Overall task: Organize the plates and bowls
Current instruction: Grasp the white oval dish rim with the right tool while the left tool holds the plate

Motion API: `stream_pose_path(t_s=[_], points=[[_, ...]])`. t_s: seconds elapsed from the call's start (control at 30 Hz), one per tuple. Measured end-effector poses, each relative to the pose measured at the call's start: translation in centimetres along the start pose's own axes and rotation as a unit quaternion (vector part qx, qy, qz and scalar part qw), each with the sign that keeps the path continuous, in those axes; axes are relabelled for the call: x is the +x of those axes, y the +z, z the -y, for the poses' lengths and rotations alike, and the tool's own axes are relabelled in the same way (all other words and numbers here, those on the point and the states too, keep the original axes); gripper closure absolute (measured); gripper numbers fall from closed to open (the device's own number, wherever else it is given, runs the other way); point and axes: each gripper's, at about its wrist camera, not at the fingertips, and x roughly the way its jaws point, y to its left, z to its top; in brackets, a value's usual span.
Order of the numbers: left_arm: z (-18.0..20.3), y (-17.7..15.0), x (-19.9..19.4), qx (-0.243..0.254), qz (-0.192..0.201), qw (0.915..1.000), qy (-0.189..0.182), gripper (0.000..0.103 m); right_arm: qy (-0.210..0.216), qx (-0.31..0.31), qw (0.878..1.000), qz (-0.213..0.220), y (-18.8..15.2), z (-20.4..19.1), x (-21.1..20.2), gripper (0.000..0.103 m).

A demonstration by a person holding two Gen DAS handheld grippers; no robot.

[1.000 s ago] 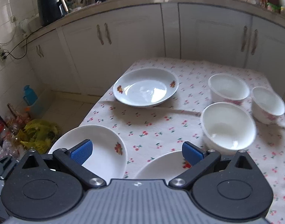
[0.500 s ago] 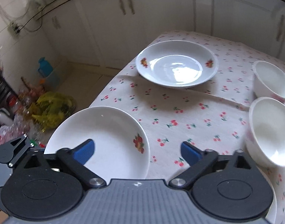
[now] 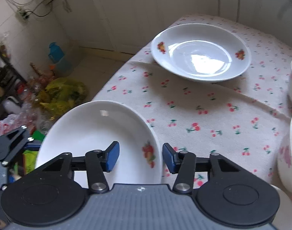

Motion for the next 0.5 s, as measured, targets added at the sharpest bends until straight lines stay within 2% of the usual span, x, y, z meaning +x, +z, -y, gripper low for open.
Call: stream_pose_path(t_s=[0.5], points=[[-0.44,0.91,0.56,0.004,-0.013,0.9999,-0.004,0.001,0.008,-0.003,1.000,0.008,0.09,0.20,0.02,0.049]])
